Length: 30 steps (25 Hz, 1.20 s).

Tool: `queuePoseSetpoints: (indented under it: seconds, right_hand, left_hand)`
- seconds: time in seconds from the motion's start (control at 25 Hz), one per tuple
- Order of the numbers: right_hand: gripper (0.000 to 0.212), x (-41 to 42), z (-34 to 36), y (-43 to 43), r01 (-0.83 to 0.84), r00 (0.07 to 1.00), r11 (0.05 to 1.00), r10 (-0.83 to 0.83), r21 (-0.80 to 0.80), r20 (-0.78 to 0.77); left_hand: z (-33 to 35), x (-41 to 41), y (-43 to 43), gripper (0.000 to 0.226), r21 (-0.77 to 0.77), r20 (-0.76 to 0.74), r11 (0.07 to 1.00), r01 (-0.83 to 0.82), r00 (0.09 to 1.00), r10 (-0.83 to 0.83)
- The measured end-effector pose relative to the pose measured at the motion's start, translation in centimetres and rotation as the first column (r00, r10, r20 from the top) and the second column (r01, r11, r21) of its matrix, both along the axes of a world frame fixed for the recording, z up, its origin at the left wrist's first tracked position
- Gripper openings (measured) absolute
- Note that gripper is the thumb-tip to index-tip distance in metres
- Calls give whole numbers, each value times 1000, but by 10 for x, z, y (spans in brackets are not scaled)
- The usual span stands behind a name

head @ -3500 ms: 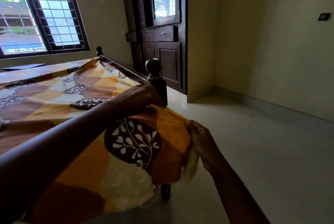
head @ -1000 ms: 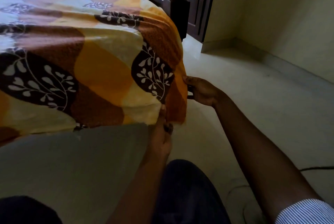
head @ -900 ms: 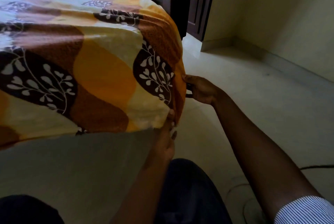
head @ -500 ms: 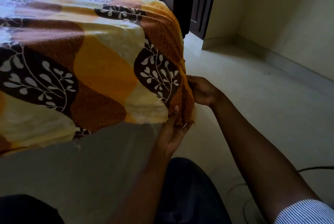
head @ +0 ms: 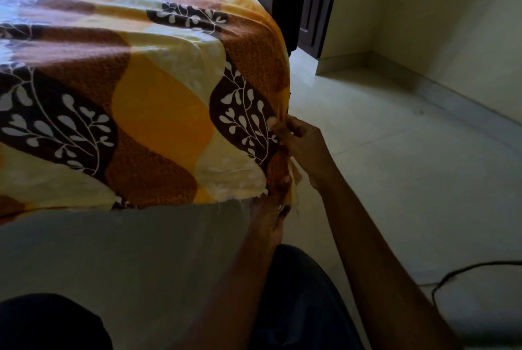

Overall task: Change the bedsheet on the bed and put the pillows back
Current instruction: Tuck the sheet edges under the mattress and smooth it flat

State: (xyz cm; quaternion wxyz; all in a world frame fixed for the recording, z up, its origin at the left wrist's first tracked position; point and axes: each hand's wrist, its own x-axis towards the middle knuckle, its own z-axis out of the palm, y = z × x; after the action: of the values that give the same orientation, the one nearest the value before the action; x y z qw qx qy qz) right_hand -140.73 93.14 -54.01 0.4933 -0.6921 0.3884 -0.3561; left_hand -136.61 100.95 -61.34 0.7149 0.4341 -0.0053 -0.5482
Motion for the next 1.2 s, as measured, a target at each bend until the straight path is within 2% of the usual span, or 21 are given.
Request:
queuePoseSetpoints:
  seconds: [0.12,0.24,0.28,0.36,0.44,0.48,0.64,0.72,0.92,1.08,1.2]
  right_hand:
    - [25,5,10,-13,12,996,980,-29,-199,-84]
    - [29,8,11,-31,-52,981,985,20,-162,-194]
    - [30,8,13,-36,-80,974,989,50,-127,-222]
    - [31,10,15,-42,-118,966,989,93,-89,-241]
    - [29,12,15,-47,-146,960,986,122,-79,-251]
    - [26,12,15,-49,-160,954,984,133,-82,-268]
    - [18,12,18,-55,-225,938,972,198,-67,-284]
    - [19,13,22,-55,-242,936,969,220,-48,-276]
    - [37,12,26,-59,-194,919,980,166,-45,-358]
    - [30,2,15,-49,-189,967,978,201,88,-158]
    - [17,-8,11,-52,-172,977,982,161,-75,-143]
  left_hand:
    - [-2,3,3,66,-2,-32,1000,0,999,0]
    - [2,3,25,80,-37,-146,999,-6,989,0]
    - [2,3,32,74,26,-154,999,-19,988,23]
    - [6,5,43,47,165,-138,983,-84,985,107]
    - [30,14,43,18,89,-166,990,-106,979,119]
    - [45,21,39,16,0,-169,993,-116,979,114]
    - [97,59,17,18,-189,-168,962,-196,972,165]
    - [105,73,11,27,-203,-205,962,-181,969,139]
    - [97,82,13,38,-204,-156,975,-86,986,54]
    - [96,82,16,43,-238,-137,971,-23,990,-10]
    - [94,76,14,38,-251,-128,968,15,991,-48]
